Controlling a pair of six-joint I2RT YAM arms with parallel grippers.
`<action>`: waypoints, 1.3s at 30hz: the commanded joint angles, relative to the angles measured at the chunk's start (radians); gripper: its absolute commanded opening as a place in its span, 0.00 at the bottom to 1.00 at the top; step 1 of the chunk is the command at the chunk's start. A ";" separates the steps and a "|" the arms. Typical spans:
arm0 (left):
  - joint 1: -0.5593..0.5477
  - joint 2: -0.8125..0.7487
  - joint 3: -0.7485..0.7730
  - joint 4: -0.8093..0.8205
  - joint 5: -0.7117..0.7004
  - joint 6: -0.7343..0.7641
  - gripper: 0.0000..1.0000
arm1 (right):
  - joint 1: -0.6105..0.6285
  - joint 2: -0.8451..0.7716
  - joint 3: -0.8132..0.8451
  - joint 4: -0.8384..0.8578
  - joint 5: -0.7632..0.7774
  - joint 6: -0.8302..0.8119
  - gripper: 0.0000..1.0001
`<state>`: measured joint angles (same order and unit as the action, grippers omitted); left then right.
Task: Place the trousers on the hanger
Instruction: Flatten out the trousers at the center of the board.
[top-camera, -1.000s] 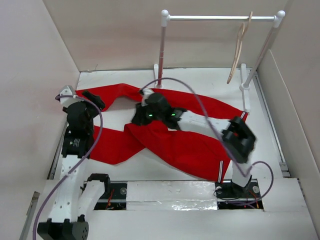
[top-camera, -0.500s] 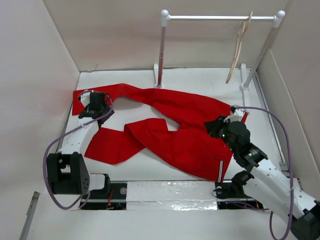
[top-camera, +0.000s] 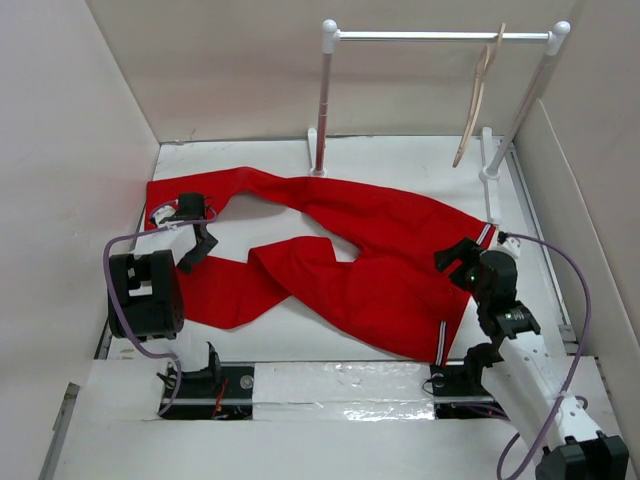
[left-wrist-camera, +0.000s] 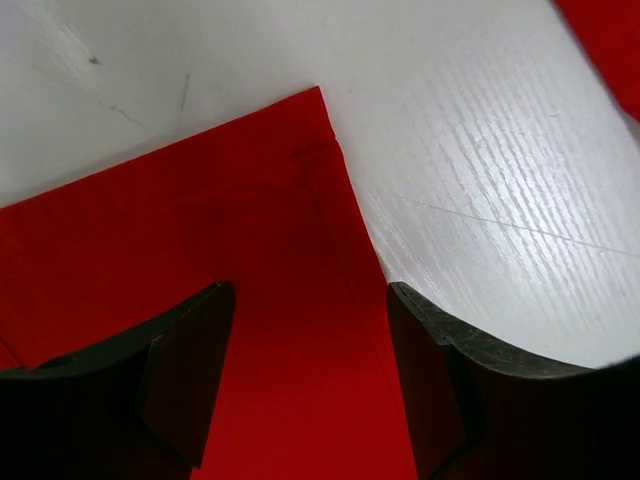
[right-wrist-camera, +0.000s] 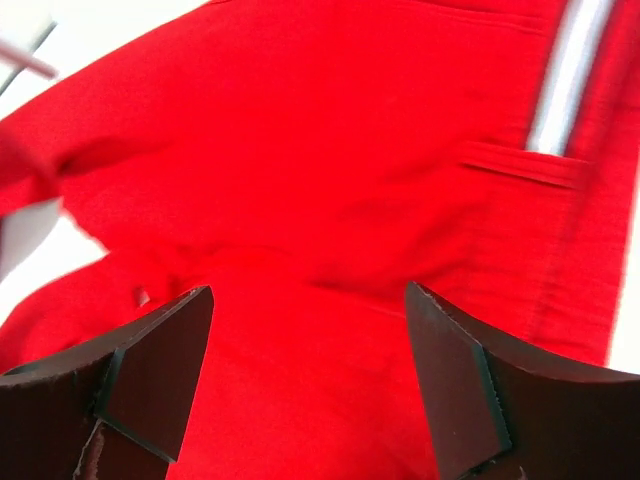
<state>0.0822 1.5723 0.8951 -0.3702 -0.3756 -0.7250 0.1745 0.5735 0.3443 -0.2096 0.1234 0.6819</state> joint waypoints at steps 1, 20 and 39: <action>0.001 0.034 0.033 0.003 0.000 -0.068 0.59 | -0.090 0.031 -0.014 0.039 0.013 0.051 0.84; -0.341 -0.423 -0.208 0.404 0.024 -0.162 0.52 | -0.490 0.721 0.231 0.285 -0.171 0.039 0.85; -0.383 -0.549 -0.349 0.591 0.004 -0.129 0.65 | -0.510 0.674 0.389 0.130 -0.071 0.002 0.00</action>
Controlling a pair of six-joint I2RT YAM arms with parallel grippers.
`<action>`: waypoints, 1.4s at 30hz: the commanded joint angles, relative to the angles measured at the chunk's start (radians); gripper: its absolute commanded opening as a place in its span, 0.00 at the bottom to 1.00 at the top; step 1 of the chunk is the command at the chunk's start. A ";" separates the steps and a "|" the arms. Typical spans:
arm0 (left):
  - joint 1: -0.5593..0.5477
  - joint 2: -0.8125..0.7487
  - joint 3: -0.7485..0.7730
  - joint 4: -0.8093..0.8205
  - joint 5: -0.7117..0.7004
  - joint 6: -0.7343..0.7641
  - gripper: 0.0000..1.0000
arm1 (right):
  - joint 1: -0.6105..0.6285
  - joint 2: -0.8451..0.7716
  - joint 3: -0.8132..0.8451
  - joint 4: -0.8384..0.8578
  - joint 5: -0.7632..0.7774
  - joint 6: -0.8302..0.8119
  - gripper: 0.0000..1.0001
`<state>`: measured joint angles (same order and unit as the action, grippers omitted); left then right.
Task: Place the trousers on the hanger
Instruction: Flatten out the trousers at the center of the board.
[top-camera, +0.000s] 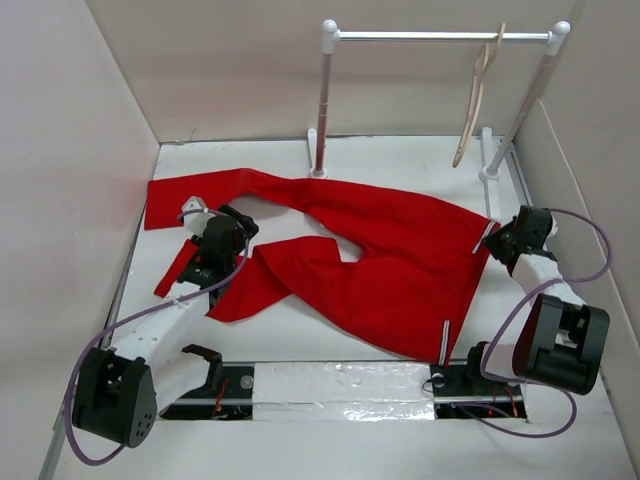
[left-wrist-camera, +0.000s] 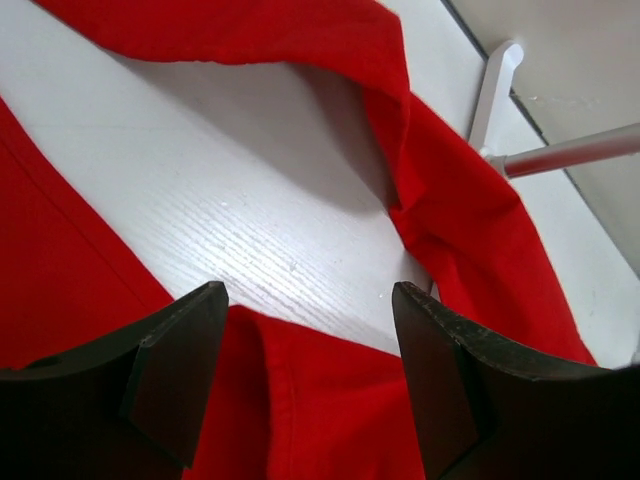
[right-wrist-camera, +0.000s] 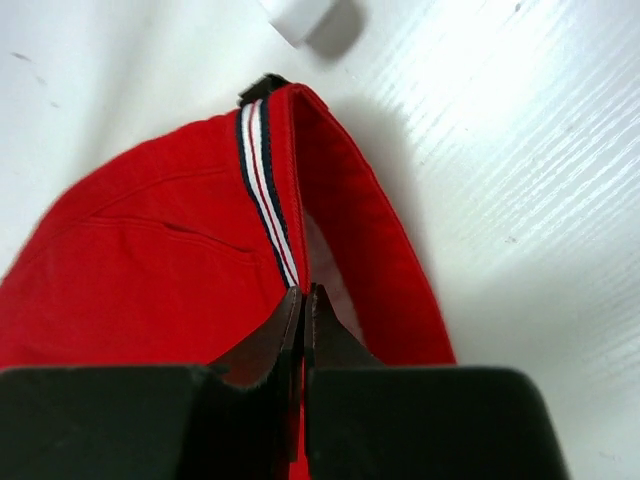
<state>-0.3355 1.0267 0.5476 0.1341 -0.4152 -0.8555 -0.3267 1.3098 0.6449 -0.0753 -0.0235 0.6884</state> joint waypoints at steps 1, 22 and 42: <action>0.035 -0.004 -0.003 0.102 0.076 0.000 0.65 | -0.009 -0.072 0.110 -0.010 0.089 0.002 0.00; 0.176 0.170 0.012 0.088 0.044 -0.105 0.80 | 0.096 0.068 0.434 -0.077 0.283 0.022 0.85; 0.197 0.570 0.319 -0.008 0.117 -0.178 0.83 | 1.155 -0.213 -0.040 0.177 0.128 -0.150 0.25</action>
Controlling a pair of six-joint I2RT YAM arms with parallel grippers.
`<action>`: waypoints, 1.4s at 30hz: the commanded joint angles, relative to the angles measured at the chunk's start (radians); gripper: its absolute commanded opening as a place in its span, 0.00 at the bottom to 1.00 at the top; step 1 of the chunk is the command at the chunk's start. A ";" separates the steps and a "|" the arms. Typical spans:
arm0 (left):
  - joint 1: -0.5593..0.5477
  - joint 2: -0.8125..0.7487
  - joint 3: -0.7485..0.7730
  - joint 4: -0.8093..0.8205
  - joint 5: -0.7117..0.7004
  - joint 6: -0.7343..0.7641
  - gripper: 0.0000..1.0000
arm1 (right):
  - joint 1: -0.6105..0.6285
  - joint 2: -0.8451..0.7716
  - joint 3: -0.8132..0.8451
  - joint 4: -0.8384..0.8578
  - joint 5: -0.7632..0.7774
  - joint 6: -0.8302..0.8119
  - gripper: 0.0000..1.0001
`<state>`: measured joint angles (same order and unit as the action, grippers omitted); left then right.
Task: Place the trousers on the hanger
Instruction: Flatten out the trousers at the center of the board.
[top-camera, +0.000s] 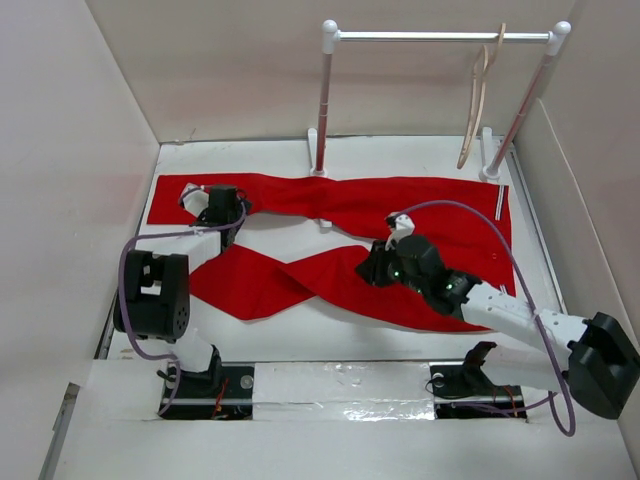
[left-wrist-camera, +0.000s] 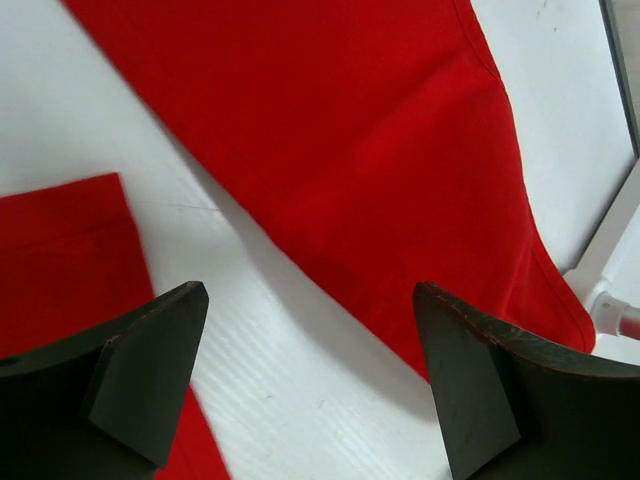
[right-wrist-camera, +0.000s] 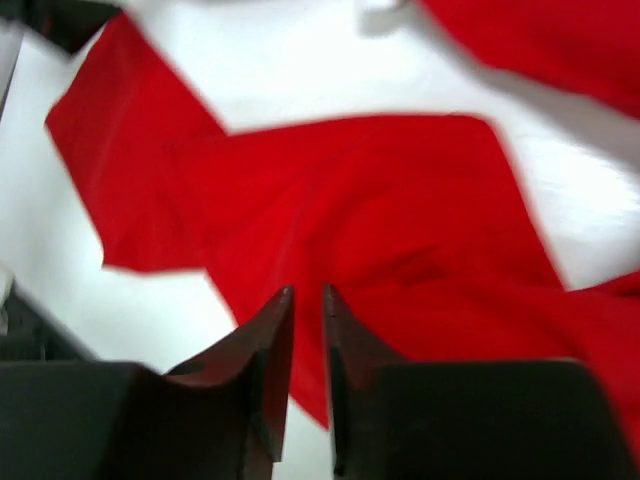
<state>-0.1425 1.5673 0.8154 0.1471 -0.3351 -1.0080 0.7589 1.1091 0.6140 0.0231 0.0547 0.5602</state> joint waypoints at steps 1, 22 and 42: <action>0.004 0.051 0.054 -0.015 0.069 -0.036 0.83 | 0.094 -0.011 -0.011 0.083 0.056 -0.020 0.32; 0.034 0.143 0.084 0.032 -0.059 -0.121 0.00 | 0.341 0.117 0.018 0.092 0.145 0.012 0.45; 0.055 -0.136 0.051 -0.050 -0.093 0.028 0.84 | 0.362 0.310 0.346 -0.002 0.035 -0.195 0.00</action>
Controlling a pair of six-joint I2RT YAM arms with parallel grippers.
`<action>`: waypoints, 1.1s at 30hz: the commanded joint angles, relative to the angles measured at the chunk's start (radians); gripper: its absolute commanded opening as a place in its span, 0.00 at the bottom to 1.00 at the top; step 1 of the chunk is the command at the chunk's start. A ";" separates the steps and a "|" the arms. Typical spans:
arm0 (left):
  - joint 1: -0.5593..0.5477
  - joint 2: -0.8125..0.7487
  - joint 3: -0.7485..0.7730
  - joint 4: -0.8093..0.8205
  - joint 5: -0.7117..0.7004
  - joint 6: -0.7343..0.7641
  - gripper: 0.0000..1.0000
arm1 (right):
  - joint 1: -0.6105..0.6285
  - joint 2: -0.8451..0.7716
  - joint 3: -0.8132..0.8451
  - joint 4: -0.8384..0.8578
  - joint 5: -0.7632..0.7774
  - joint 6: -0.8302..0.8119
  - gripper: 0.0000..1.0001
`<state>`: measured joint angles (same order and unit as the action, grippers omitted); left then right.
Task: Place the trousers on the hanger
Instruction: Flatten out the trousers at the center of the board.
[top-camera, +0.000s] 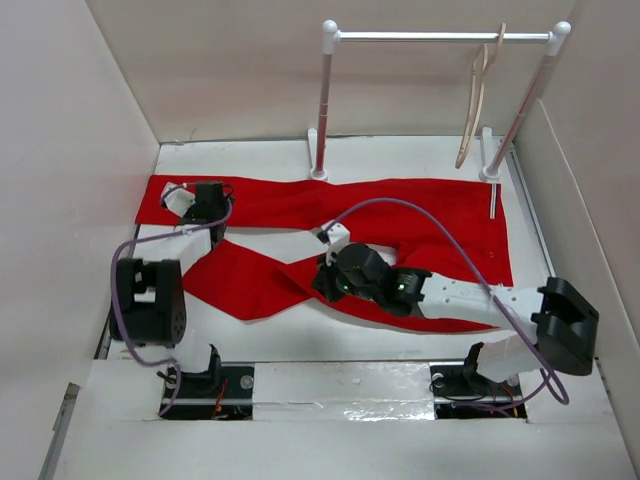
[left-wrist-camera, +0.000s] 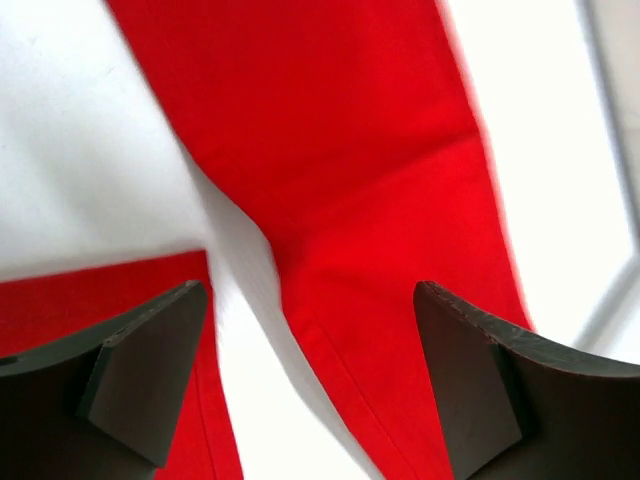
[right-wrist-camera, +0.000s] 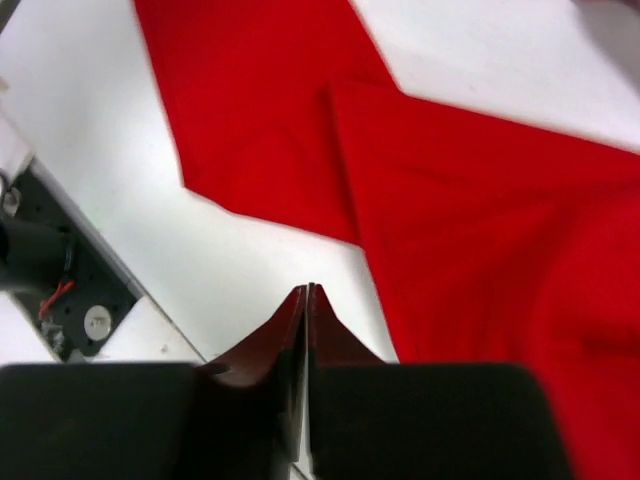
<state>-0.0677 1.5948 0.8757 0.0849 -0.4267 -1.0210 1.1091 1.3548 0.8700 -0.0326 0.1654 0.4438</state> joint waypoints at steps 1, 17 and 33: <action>-0.038 -0.236 -0.010 0.000 0.000 0.053 0.84 | 0.021 0.094 0.121 0.063 -0.108 -0.095 0.00; -0.038 -1.036 0.026 -0.206 0.194 0.372 0.46 | 0.166 0.805 0.763 -0.035 0.003 -0.231 0.68; -0.038 -1.116 -0.035 -0.234 0.148 0.440 0.56 | 0.238 1.007 0.893 -0.196 0.301 -0.226 0.42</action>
<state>-0.1093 0.5007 0.8486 -0.1719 -0.2646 -0.6136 1.3510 2.3150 1.7458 -0.1677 0.3252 0.2119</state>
